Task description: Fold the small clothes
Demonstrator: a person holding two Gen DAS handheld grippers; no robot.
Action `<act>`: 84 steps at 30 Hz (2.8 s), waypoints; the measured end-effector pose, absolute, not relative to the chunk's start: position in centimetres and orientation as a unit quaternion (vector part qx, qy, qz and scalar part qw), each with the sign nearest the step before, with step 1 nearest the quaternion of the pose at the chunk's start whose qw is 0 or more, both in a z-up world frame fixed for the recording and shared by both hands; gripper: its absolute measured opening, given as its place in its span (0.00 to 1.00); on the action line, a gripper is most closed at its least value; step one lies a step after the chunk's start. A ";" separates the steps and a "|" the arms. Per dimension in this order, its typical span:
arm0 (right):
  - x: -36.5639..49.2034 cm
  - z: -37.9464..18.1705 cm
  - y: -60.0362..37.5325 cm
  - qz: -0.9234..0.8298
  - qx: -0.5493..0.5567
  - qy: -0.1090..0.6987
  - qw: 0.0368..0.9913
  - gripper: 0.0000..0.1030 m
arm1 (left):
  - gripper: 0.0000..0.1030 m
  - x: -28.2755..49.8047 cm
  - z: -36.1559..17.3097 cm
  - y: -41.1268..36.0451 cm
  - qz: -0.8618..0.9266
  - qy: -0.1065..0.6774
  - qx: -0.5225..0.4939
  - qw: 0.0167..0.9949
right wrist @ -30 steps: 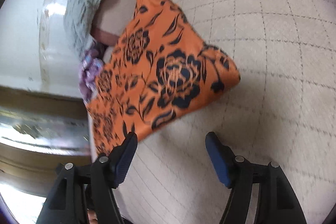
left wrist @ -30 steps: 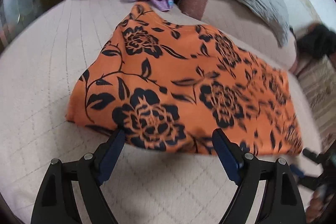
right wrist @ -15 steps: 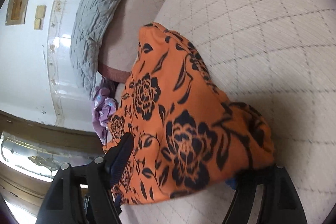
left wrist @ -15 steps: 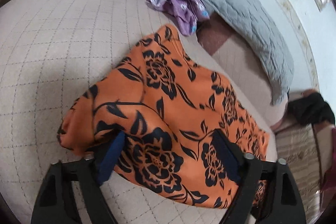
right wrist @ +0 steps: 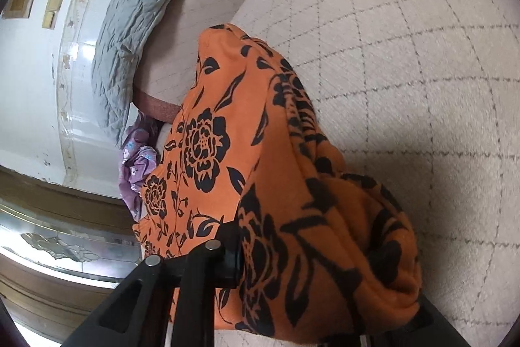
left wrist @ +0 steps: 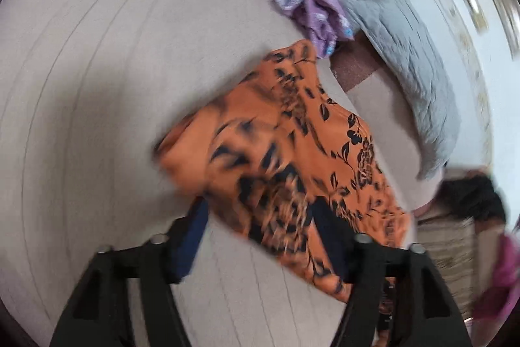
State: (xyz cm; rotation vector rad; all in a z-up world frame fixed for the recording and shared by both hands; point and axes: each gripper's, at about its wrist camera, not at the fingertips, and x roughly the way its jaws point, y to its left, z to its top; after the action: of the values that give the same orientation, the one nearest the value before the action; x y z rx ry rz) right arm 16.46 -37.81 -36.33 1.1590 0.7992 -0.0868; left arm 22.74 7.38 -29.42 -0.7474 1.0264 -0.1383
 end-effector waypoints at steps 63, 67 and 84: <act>4.9 -36.0 -39.7 -0.027 0.556 0.364 0.747 0.37 | 0.62 21.9 -20.4 4.2 0.009 0.423 -0.065 0.904; 4.6 -36.0 -39.6 -0.033 0.548 0.363 0.753 0.37 | 0.62 26.3 -26.2 3.9 0.048 0.475 -0.030 0.878; 5.8 -34.7 -37.3 -0.049 0.491 0.351 0.796 0.53 | 0.71 20.8 -20.2 4.6 0.060 0.371 0.029 0.926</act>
State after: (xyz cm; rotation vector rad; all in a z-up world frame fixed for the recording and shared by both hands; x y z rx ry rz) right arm 5.75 -37.29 -34.71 1.0538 0.7541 -0.1053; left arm 20.80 4.64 -20.17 0.0598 0.7614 0.1225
